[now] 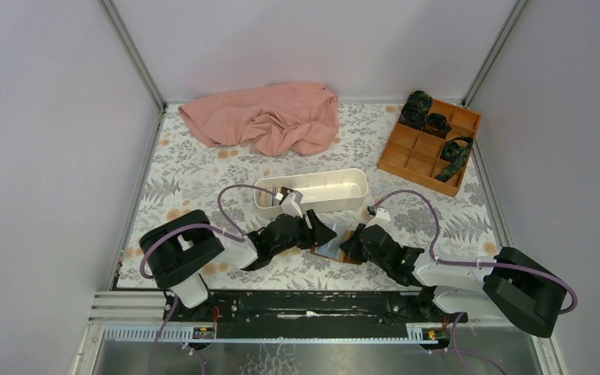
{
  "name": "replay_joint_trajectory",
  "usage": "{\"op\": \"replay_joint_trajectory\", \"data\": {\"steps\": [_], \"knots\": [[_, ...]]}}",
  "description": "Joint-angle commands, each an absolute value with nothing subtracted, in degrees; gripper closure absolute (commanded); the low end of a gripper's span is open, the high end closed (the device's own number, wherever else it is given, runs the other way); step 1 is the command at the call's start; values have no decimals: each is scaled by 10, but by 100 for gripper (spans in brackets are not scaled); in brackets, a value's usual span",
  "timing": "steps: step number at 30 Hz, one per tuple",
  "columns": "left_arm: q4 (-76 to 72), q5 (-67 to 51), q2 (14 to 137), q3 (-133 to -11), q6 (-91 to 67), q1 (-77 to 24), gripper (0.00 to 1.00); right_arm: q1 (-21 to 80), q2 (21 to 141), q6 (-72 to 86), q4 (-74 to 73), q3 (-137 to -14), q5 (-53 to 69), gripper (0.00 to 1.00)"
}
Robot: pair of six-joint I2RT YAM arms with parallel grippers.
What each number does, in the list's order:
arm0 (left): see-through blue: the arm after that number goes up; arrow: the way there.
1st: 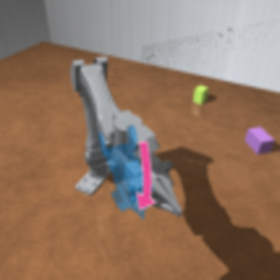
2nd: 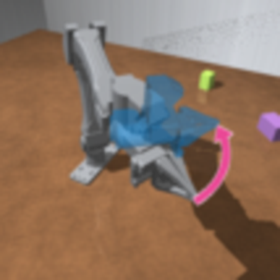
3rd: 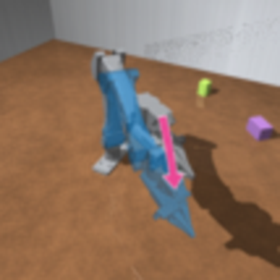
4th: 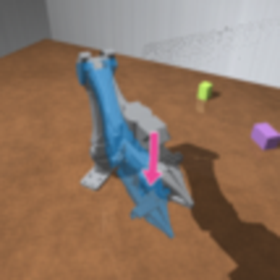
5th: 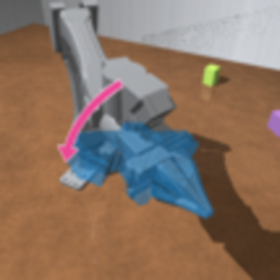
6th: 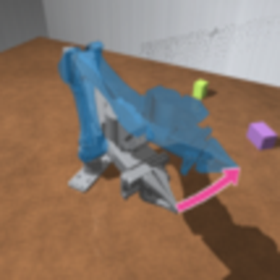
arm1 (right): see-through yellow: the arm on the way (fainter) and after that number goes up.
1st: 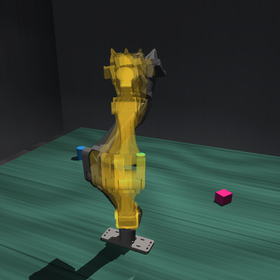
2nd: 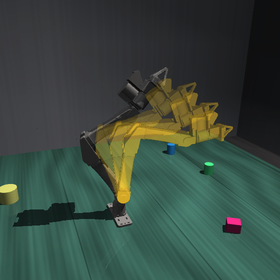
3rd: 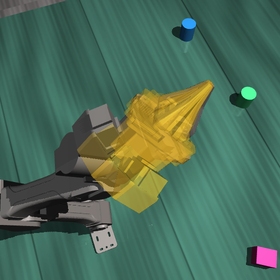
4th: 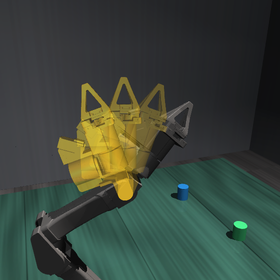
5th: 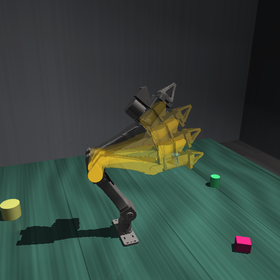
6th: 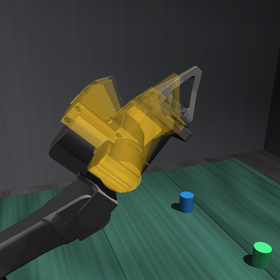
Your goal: Take the credit cards out of the card holder
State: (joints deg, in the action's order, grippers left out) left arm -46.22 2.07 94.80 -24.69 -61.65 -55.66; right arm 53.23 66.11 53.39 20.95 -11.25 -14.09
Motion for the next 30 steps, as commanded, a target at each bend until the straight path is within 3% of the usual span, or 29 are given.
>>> {"op": "replay_joint_trajectory", "data": {"steps": [1,30], "knots": [[-522,-60,948,-285,-632,-597,35,536,683,531,215,-101,-116,100],[-481,-70,899,-305,-618,-625,36,536,722,511,234,-112,-124,100]]}}
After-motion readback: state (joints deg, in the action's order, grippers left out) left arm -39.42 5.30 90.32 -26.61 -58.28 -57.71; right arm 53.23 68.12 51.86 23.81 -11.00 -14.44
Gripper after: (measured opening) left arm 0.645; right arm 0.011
